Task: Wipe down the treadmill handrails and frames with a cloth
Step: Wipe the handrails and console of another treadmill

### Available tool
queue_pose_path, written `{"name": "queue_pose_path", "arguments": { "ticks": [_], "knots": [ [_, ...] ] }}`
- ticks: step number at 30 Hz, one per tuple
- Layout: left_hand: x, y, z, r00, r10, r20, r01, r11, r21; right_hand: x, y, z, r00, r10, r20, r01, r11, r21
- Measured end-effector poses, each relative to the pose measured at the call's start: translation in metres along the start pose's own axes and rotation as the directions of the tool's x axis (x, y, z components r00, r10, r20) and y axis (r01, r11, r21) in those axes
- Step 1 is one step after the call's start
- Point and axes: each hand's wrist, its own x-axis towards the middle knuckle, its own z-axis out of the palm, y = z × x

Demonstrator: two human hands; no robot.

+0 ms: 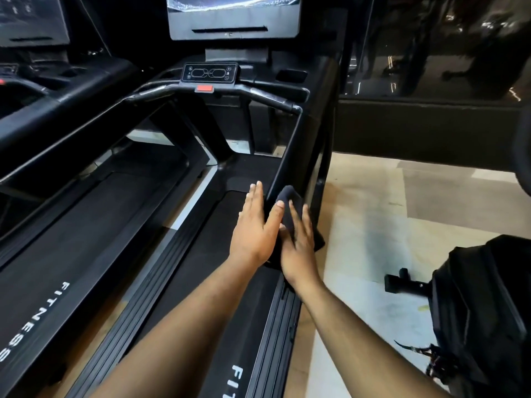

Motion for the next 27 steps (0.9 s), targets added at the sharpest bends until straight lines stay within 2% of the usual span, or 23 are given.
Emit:
{"name": "queue_pose_path", "arguments": {
  "ticks": [4, 6, 8, 9, 10, 12, 14, 17, 19, 22, 24, 27],
  "knots": [
    [0.001, 0.002, 0.0, 1.0, -0.029, 0.01, 0.029, 0.998, 0.05, 0.049, 0.006, -0.001, 0.998, -0.016, -0.065, 0.021, 0.997, 0.077],
    [0.001, 0.005, 0.0, 0.999, -0.05, 0.019, 0.048, 0.994, 0.095, 0.09, 0.016, -0.006, 0.983, 0.138, -0.118, -0.108, 0.967, 0.231],
    [0.0, 0.006, 0.001, 0.997, -0.075, 0.024, 0.072, 0.988, 0.138, 0.109, 0.025, -0.012, 0.927, 0.364, -0.088, -0.309, 0.877, 0.368],
    [0.0, 0.006, 0.001, 0.996, -0.085, 0.02, 0.081, 0.984, 0.156, 0.107, 0.025, -0.012, 0.918, 0.388, -0.081, -0.331, 0.862, 0.384],
    [0.001, 0.006, 0.002, 0.996, -0.092, 0.02, 0.087, 0.981, 0.173, 0.098, 0.021, -0.009, 0.929, 0.359, -0.095, -0.309, 0.889, 0.337],
    [0.004, 0.005, 0.002, 0.994, -0.109, 0.018, 0.103, 0.976, 0.194, 0.064, 0.014, 0.0, 0.981, 0.155, -0.113, -0.135, 0.977, 0.166],
    [0.005, 0.004, 0.003, 0.994, -0.112, 0.018, 0.106, 0.973, 0.205, 0.032, 0.009, 0.003, 0.998, 0.002, -0.069, -0.005, 0.999, -0.036],
    [0.005, 0.005, 0.004, 0.992, -0.125, 0.025, 0.116, 0.968, 0.222, 0.062, 0.0, -0.008, 0.998, -0.065, 0.027, 0.069, 0.975, -0.212],
    [0.006, 0.006, 0.004, 0.99, -0.137, 0.016, 0.128, 0.957, 0.262, 0.113, -0.011, -0.017, 0.997, -0.03, 0.077, 0.053, 0.947, -0.317],
    [0.005, 0.008, 0.005, 0.988, -0.157, 0.005, 0.146, 0.928, 0.342, 0.158, -0.026, -0.024, 0.99, 0.057, 0.129, -0.004, 0.925, -0.38],
    [0.005, 0.007, 0.004, 0.986, -0.168, 0.0, 0.157, 0.918, 0.363, 0.138, -0.022, -0.024, 0.988, -0.03, 0.151, 0.083, 0.929, -0.36],
    [0.008, 0.003, 0.003, 0.985, -0.174, -0.009, 0.164, 0.911, 0.378, 0.061, 0.002, -0.027, 0.95, -0.198, 0.239, 0.261, 0.926, -0.271]
  ]
}}
